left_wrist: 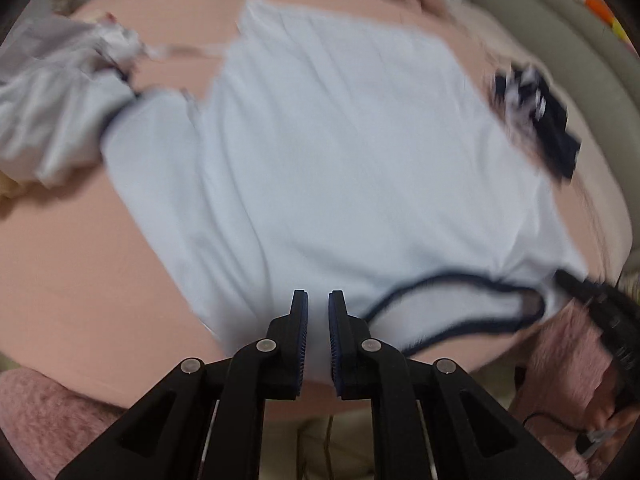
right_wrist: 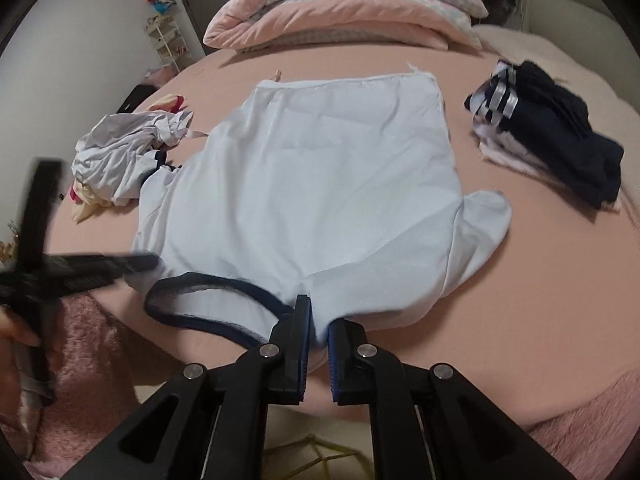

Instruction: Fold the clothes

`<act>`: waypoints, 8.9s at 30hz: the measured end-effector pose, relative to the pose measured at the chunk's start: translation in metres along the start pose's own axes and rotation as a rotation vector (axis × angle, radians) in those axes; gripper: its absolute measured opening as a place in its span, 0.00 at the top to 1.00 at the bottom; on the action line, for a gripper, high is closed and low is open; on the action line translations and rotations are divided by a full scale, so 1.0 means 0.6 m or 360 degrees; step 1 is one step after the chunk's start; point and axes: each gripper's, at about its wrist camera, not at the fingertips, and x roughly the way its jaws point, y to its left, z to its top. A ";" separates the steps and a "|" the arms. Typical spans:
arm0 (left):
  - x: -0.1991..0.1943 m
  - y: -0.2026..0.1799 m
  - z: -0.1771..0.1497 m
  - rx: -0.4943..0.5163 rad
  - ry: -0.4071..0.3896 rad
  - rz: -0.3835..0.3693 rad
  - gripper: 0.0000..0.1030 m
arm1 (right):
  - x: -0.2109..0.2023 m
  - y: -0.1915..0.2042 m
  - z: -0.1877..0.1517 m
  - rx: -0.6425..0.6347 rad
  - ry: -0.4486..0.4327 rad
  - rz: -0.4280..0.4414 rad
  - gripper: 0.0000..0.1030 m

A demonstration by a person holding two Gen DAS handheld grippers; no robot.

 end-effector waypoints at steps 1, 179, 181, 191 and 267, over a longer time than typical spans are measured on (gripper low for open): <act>0.001 -0.001 -0.007 0.0015 0.0010 0.0004 0.91 | 0.000 -0.004 -0.002 0.0013 0.0003 -0.0020 0.94; 0.094 -0.334 0.097 0.0452 -0.0236 -0.0475 0.67 | -0.018 -0.306 -0.058 0.0785 -0.0013 0.0081 0.70; 0.093 -0.344 0.100 0.0455 -0.0232 -0.0507 0.67 | -0.018 -0.359 -0.057 0.1040 -0.0074 0.0141 0.70; 0.109 -0.375 0.103 0.0503 -0.0162 -0.0544 0.67 | 0.049 -0.452 0.002 0.1262 -0.0109 0.0420 0.77; 0.064 -0.330 0.149 0.0299 -0.0296 -0.0666 0.65 | 0.042 -0.256 0.067 0.0433 -0.0148 0.0314 0.63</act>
